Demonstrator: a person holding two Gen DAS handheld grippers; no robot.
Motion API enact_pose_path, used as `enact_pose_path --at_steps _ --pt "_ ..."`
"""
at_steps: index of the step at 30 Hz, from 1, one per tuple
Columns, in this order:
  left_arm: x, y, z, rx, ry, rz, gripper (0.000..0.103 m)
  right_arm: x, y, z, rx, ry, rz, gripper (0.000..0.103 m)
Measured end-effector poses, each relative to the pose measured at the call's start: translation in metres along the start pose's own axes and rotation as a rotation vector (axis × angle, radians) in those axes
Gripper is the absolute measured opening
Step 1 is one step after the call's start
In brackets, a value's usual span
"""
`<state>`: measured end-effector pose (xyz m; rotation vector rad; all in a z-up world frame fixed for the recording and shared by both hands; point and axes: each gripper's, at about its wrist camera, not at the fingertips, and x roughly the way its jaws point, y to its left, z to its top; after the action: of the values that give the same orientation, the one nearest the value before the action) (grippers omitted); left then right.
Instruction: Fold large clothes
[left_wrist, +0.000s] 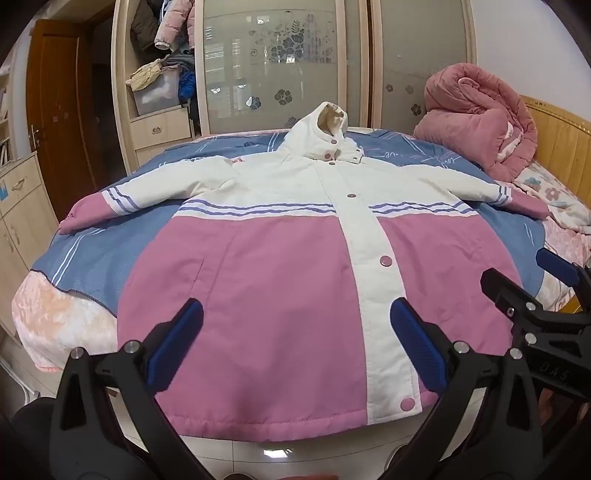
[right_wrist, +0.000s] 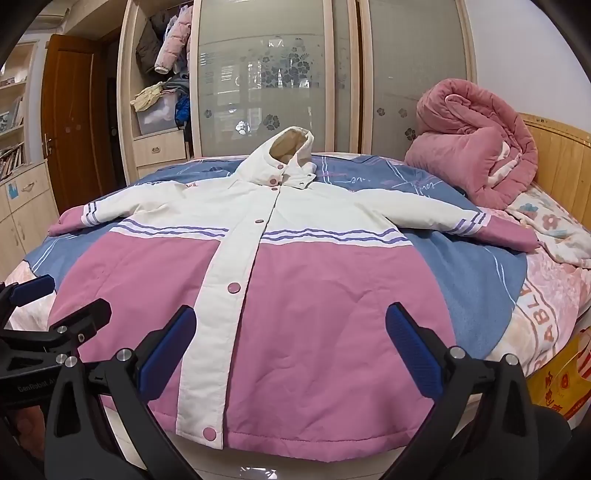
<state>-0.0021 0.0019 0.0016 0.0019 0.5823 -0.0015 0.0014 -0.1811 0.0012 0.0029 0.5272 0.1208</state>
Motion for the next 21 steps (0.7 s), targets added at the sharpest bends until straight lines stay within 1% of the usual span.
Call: enact_pose_path --at_steps 8,9,10,21 --pt "-0.004 0.028 -0.006 -0.017 0.005 -0.012 0.101 0.002 0.002 -0.002 -0.011 0.007 -0.003 0.102" --pt "0.008 0.015 0.003 0.0 0.027 -0.002 0.101 0.004 0.001 -0.002 -0.011 0.008 -0.003 0.102" --pt "0.003 -0.003 0.002 0.014 0.027 0.008 0.101 0.005 0.001 -0.002 -0.01 0.009 -0.003 0.102" --pt "0.003 -0.004 0.0 0.012 0.026 0.005 0.101 0.006 0.001 -0.003 -0.011 0.012 -0.002 0.102"
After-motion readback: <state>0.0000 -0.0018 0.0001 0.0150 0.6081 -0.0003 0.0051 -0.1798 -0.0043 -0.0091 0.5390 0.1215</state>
